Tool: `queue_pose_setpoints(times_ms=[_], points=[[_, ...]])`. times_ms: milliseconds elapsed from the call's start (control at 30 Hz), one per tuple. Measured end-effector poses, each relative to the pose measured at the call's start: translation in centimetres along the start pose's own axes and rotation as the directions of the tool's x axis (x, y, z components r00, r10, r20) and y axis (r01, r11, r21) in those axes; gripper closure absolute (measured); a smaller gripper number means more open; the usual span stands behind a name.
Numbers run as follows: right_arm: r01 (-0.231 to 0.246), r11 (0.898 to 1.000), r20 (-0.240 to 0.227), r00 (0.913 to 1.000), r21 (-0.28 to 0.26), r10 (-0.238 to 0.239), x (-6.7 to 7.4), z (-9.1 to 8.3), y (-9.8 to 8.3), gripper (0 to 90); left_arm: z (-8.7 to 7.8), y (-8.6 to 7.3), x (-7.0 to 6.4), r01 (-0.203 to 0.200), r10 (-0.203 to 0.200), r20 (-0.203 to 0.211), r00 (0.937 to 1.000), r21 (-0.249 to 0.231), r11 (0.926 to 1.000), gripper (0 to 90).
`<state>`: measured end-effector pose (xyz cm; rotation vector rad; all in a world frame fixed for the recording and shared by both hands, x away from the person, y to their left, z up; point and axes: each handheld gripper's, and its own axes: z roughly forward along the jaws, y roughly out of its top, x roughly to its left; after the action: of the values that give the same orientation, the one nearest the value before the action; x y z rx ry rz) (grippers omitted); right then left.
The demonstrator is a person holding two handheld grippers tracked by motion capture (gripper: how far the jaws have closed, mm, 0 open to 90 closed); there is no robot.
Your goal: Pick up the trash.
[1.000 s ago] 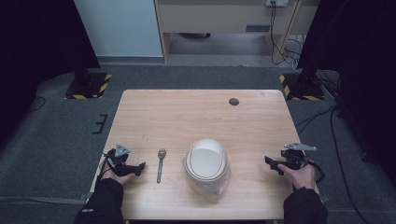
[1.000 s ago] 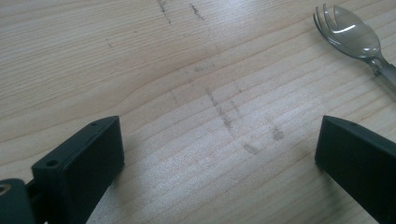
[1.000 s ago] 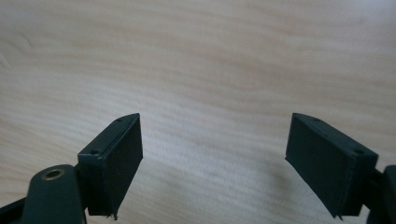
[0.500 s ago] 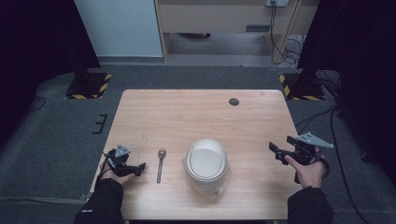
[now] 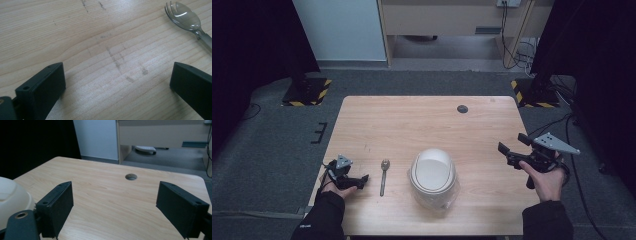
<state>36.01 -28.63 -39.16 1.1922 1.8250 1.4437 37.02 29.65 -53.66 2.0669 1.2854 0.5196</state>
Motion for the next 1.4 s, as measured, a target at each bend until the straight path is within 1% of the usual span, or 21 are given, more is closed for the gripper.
queue_pose_setpoints(times_ms=[100, 133, 167, 233, 267, 333, 367, 600, 667, 767, 833, 867, 900, 1033, 1067, 1100, 1167, 1233, 1300, 1333, 1400], points=[[0.02, 1.0, -0.02, 0.9996, -0.024, -0.02, 0.7, -0.2, 1.3, 13.9, 0.0, 0.0, 0.0, 0.001, -0.001, 0.0, 1.0, 0.0, 1.0, 0.0], [0.018, 0.999, -0.035, 0.9992, -0.041, -0.02, 1.3, -0.3, 1.9, 13.7, 0.0, 0.0, 0.0, 0.001, -0.001, -0.001, 1.0, 0.0, 1.0, 0.0], [0.018, 0.999, -0.035, 0.9992, -0.041, -0.02, 1.3, -0.3, 1.9, 13.7, 0.0, 0.0, 0.0, 0.001, -0.001, -0.001, 1.0, 0.0, 1.0, 0.0], [0.023, 0.998, -0.051, 0.9984, -0.056, -0.026, 1.9, -0.5, 2.5, 13.5, 0.0, 0.0, 0.0, 0.001, -0.001, -0.001, 1.0, 0.0, 1.0, 0.0], [0.026, 0.997, -0.066, 0.9973, -0.069, -0.031, 2.7, -0.6, 3.1, 13.5, 0.0, 0.0, 0.0, 0.001, -0.001, -0.001, 1.0, 0.0, 1.0, 0.0], [0.03, 0.997, -0.085, 0.9957, -0.078, -0.037, 3.4, -0.5, 3.5, 13.5, 0.0, 0.0, 0.0, 0.001, -0.001, -0.002, 1.0, 0.001, 1.0, 0.0], [0.03, 0.997, -0.085, 0.9957, -0.078, -0.037, 3.4, -0.5, 3.5, 13.5, 0.0, 0.0, 0.0, 0.001, -0.001, -0.002, 1.0, 0.001, 1.0, 0.0], [0.05, 0.994, -0.142, 0.9878, -0.093, -0.063, 5.6, 0.2, 4.8, 12.9, 0.0, 0.0, -0.1, 0.001, -0.001, -0.003, 1.0, 0.001, 1.0, 0.0], [0.069, 0.993, -0.148, 0.9855, -0.091, -0.083, 6.2, 0.5, 5.1, 12.4, 0.0, 0.0, -0.1, 0.001, -0.001, -0.003, 1.0, 0.002, 1.0, 0.0], [0.081, 0.993, -0.165, 0.9818, -0.09, -0.095, 7.1, 0.9, 5.5, 11.8, 0.0, 0.0, -0.1, 0.001, -0.001, -0.003, 1.0, 0.001, 1.0, 0.0], [0.085, 0.993, -0.174, 0.9798, -0.085, -0.099, 7.8, 1.2, 5.7, 11.0, 0.0, 0.0, -0.1, 0.001, -0.001, -0.003, 1.0, 0.002, 1.0, 0.0], [0.09, 0.993, -0.184, 0.9773, -0.082, -0.104, 8.5, 1.5, 5.8, 9.9, 0.0, 0.0, -0.1, 0.001, -0.001, -0.002, 1.0, 0.002, 1.0, 0.0], [0.09, 0.993, -0.184, 0.9773, -0.082, -0.104, 8.5, 1.5, 5.8, 9.9, 0.0, 0.0, -0.1, 0.001, -0.001, -0.002, 1.0, 0.002, 1.0, 0.0], [0.108, 0.991, -0.189, 0.9745, -0.076, -0.121, 9.8, 2.0, 5.9, 7.1, 0.0, 0.0, -0.1, 0.001, -0.001, -0.003, 1.0, 0.002, 1.0, 0.0], [0.112, 0.991, -0.196, 0.9727, -0.072, -0.124, 10.6, 2.4, 5.9, 6.5, 0.0, 0.0, -0.1, 0.001, -0.001, -0.003, 1.0, 0.002, 1.0, 0.0], [0.112, 0.991, -0.196, 0.9727, -0.072, -0.124, 10.6, 2.4, 5.9, 6.5, 0.0, 0.0, -0.1, 0.001, -0.001, -0.003, 1.0, 0.002, 1.0, 0.0], [0.118, 0.991, -0.212, 0.9686, -0.068, -0.13, 11.3, 2.7, 5.7, 6.2, 0.0, 0.0, -0.1, 0.001, -0.001, -0.003, 1.0, 0.002, 1.0, 0.0], [0.132, 0.99, -0.232, 0.9627, -0.047, -0.139, 12.6, 3.5, 5.1, 5.8, 0.0, 0.0, -0.1, 0.001, -0.001, -0.003, 1.0, 0.002, 1.0, 0.0], [0.14, 0.99, -0.242, 0.9596, -0.028, -0.143, 13.2, 4.0, 4.5, 6.1, 0.0, 0.0, -0.1, 0.002, -0.002, -0.003, 1.0, 0.002, 1.0, 0.0], [0.14, 0.99, -0.242, 0.9596, -0.028, -0.143, 13.2, 4.0, 4.5, 6.1, 0.0, 0.0, -0.1, 0.002, -0.002, -0.003, 1.0, 0.002, 1.0, 0.0], [0.147, 0.989, -0.259, 0.955, -0.008, -0.144, 13.8, 4.5, 3.8, 6.9, 0.0, 0.0, -0.1, 0.002, -0.002, -0.003, 1.0, 0.002, 1.0, 0.0]])
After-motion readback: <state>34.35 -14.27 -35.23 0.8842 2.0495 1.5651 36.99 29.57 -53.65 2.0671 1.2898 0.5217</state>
